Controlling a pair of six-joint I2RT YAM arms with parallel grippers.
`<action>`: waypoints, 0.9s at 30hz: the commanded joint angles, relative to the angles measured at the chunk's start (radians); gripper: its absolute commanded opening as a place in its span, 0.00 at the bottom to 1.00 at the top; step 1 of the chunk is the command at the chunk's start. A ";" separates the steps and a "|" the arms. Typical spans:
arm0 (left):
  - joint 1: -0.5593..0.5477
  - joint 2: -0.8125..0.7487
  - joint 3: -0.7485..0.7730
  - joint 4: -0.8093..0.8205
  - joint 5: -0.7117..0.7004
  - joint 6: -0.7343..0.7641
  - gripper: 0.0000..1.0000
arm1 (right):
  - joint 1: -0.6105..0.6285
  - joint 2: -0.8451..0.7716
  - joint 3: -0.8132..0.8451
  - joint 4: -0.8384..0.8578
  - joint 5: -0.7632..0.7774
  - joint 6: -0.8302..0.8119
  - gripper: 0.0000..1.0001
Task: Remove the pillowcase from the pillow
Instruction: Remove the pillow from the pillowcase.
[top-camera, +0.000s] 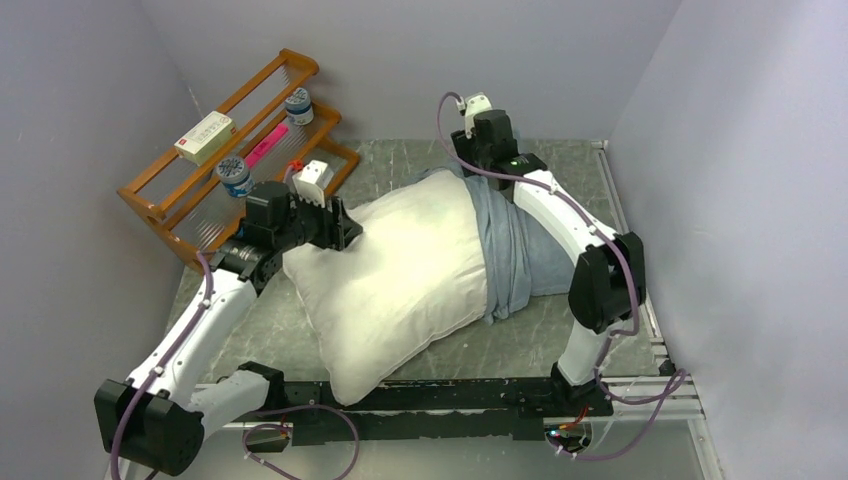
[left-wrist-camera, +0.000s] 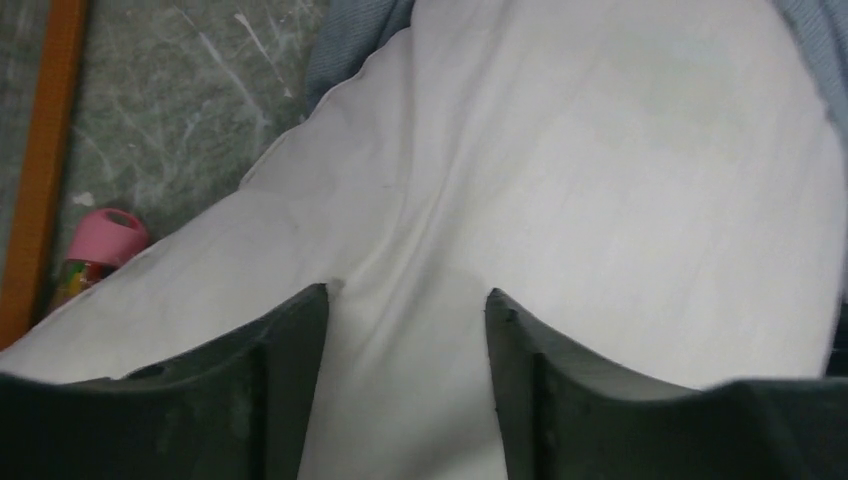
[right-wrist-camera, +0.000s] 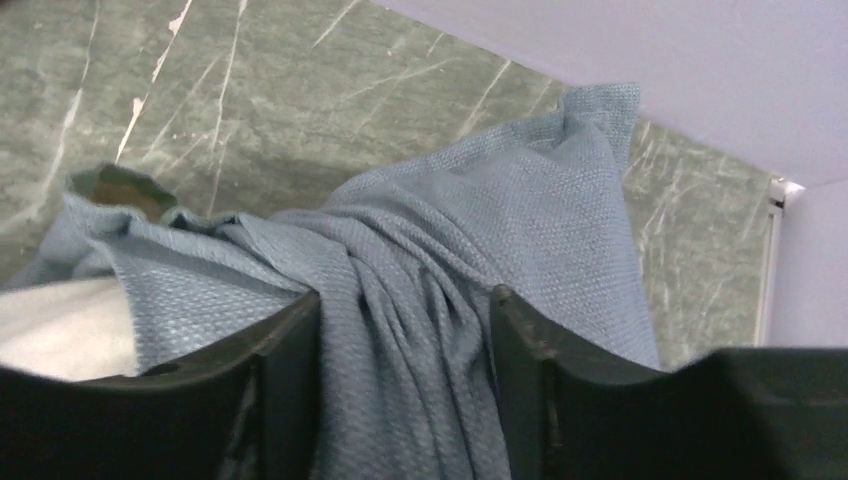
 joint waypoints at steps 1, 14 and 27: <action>-0.010 -0.050 0.004 0.040 0.062 -0.012 0.72 | 0.009 -0.157 -0.047 0.029 -0.019 0.039 0.66; -0.382 -0.066 0.121 -0.029 -0.138 0.029 0.97 | 0.039 -0.543 -0.312 0.006 -0.074 0.192 0.94; -0.675 0.072 0.179 0.028 -0.255 0.106 0.97 | 0.040 -0.926 -0.574 -0.145 -0.129 0.276 1.00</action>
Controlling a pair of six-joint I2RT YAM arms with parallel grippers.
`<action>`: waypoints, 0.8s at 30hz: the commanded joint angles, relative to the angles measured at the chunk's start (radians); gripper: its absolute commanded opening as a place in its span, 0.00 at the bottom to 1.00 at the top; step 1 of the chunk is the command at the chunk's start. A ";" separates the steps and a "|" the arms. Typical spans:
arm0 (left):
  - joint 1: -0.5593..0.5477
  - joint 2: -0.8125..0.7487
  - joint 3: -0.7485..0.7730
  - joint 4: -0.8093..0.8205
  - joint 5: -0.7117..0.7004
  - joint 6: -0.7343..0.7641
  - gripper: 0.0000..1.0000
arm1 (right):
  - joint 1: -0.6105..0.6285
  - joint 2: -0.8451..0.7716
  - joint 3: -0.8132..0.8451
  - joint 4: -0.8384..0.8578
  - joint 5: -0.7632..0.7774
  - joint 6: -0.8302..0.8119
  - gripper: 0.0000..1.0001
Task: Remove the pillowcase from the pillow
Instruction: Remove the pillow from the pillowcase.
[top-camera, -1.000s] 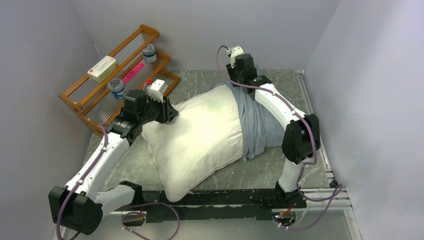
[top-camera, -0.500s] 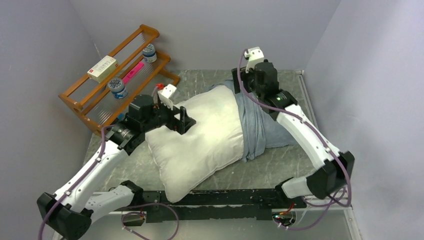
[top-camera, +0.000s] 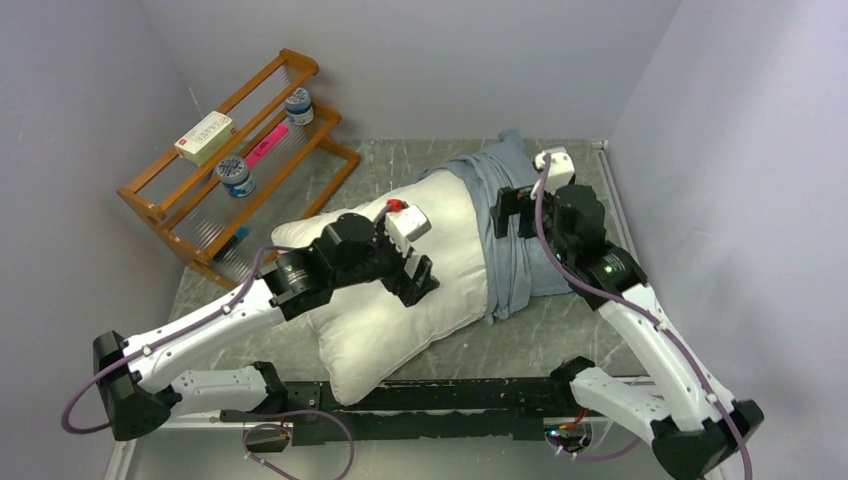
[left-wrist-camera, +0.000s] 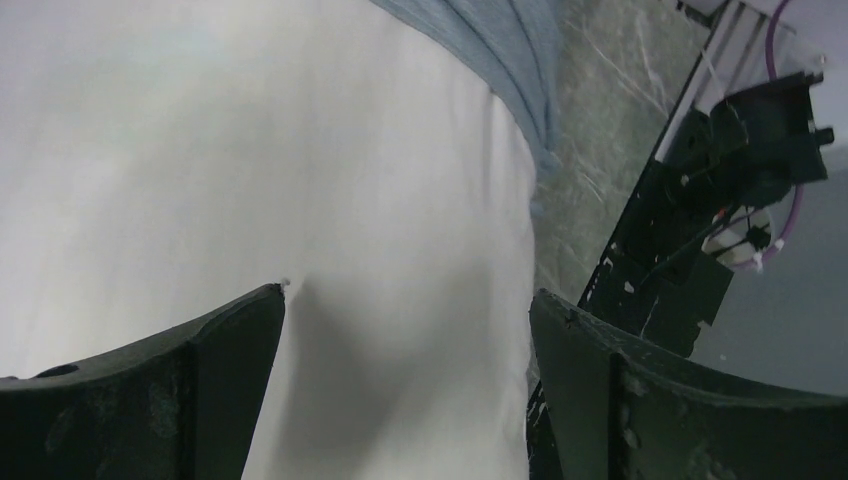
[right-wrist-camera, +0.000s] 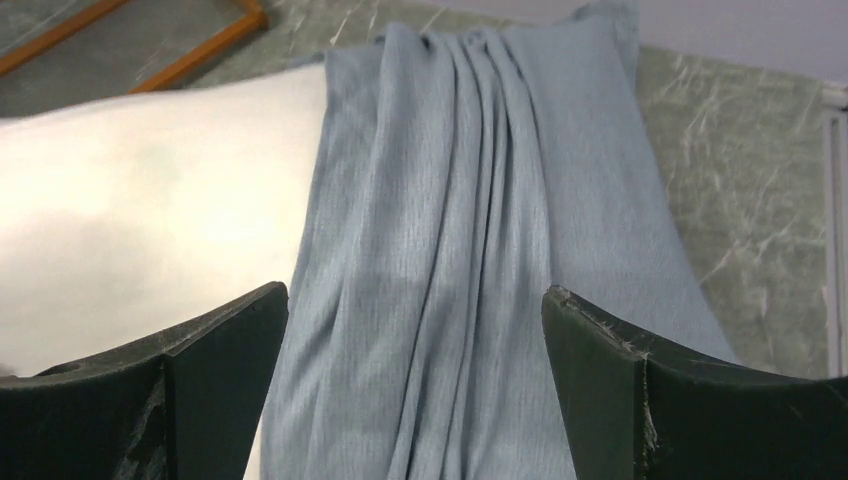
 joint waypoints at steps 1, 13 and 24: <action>-0.055 0.031 0.057 0.061 -0.011 0.063 0.97 | -0.003 -0.137 -0.074 -0.058 -0.056 0.053 1.00; -0.172 0.162 0.188 0.040 -0.102 0.200 0.97 | -0.004 -0.368 -0.233 -0.159 -0.048 0.149 1.00; -0.226 0.224 0.128 0.214 -0.166 0.239 0.97 | -0.003 -0.345 -0.287 -0.166 -0.094 0.284 1.00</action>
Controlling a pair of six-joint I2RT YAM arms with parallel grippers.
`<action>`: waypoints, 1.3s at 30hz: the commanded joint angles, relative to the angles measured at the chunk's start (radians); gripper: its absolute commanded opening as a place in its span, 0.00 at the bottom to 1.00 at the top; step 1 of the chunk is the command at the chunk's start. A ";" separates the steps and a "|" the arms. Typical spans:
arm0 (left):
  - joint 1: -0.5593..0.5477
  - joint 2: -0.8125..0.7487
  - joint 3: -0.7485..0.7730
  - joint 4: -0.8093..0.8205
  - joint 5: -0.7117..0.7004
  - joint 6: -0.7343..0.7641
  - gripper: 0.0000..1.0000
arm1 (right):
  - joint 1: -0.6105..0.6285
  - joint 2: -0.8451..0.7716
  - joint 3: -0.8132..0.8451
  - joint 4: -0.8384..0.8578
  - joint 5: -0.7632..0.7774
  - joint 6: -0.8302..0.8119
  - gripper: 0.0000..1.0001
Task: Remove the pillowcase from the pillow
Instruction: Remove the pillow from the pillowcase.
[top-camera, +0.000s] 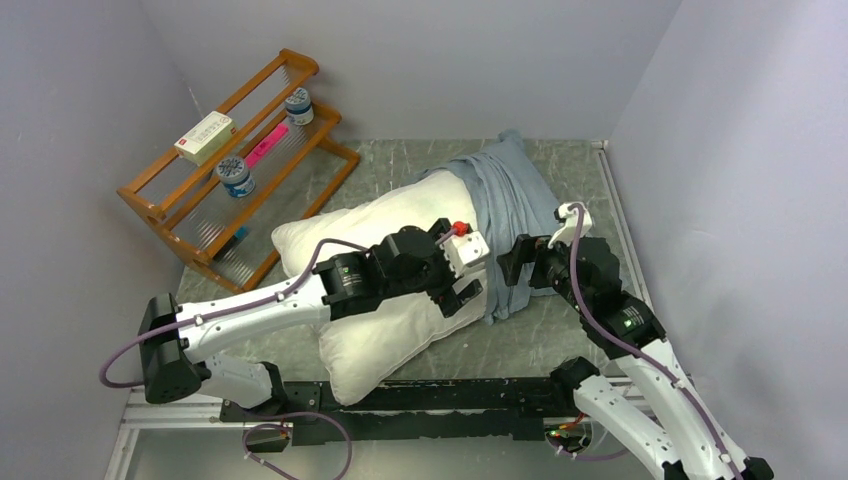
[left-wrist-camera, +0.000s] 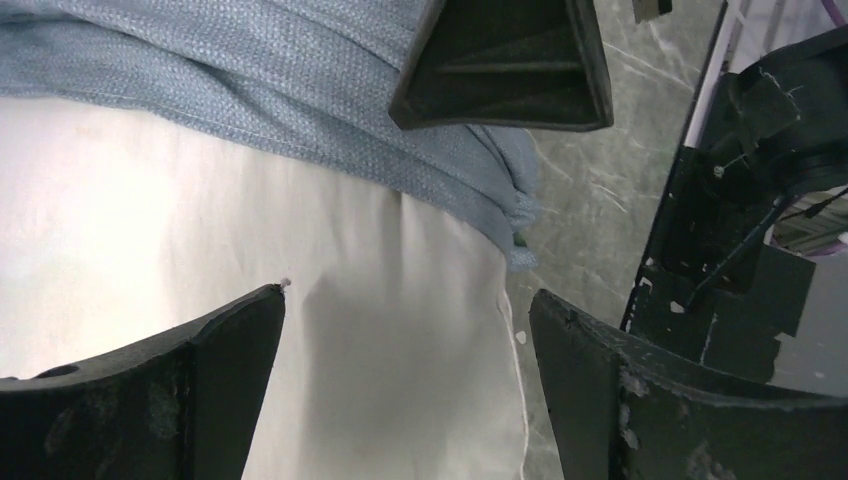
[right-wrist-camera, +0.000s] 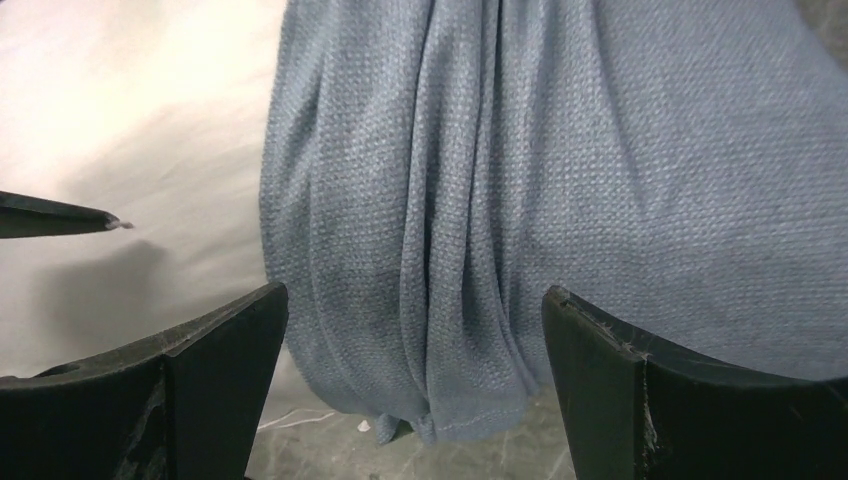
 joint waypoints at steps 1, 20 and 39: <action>0.001 -0.043 -0.072 0.210 -0.022 0.046 0.97 | -0.002 0.014 -0.025 0.016 -0.012 0.087 1.00; -0.073 0.063 -0.180 0.343 -0.140 0.237 0.97 | -0.003 -0.085 -0.147 0.089 -0.066 0.179 1.00; -0.066 0.237 -0.207 0.416 -0.514 0.128 0.82 | -0.002 -0.018 -0.200 0.097 -0.073 0.176 1.00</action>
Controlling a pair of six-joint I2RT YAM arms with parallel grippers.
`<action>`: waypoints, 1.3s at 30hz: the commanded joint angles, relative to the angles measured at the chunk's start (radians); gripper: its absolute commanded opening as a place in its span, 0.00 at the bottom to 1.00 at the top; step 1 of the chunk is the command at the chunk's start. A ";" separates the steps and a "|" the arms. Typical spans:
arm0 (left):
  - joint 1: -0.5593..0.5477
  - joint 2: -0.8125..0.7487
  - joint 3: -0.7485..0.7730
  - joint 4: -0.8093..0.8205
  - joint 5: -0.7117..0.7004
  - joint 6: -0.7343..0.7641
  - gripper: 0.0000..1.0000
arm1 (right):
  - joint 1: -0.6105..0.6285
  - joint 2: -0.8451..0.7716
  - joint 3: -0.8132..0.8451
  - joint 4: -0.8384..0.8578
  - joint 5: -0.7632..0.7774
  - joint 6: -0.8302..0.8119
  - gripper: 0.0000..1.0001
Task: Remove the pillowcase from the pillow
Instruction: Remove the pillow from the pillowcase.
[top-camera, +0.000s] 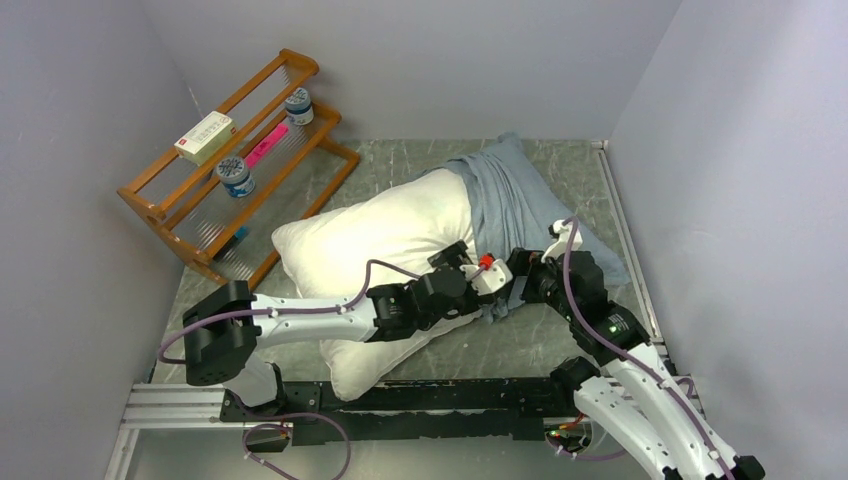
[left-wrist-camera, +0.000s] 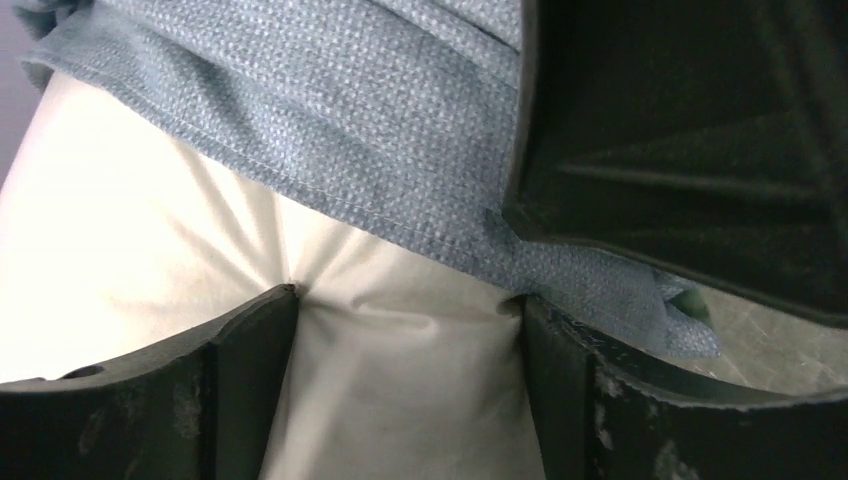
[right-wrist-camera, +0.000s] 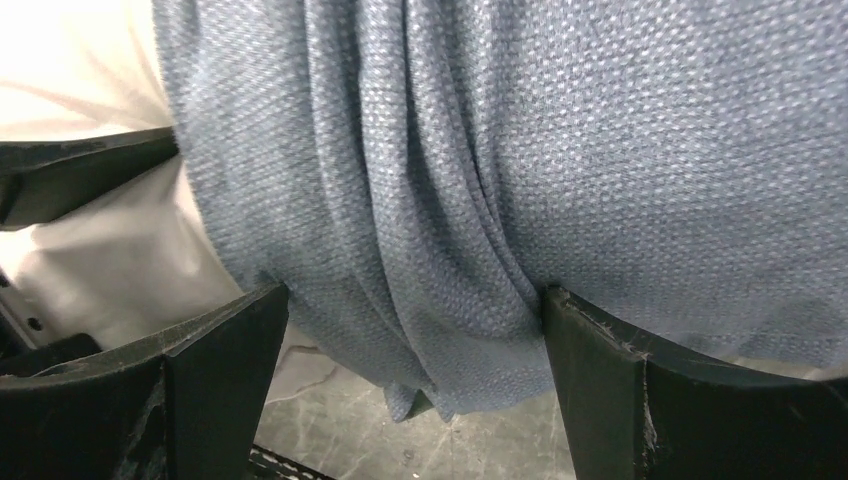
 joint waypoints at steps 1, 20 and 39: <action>0.032 0.020 -0.025 -0.042 -0.058 -0.059 0.77 | -0.003 0.035 -0.029 0.067 -0.032 0.001 1.00; 0.111 -0.117 -0.191 -0.067 -0.108 -0.218 0.05 | -0.004 0.184 0.062 0.102 0.184 -0.163 0.28; 0.175 -0.347 -0.270 -0.207 -0.158 -0.385 0.05 | -0.005 0.181 0.331 0.037 0.522 -0.282 0.00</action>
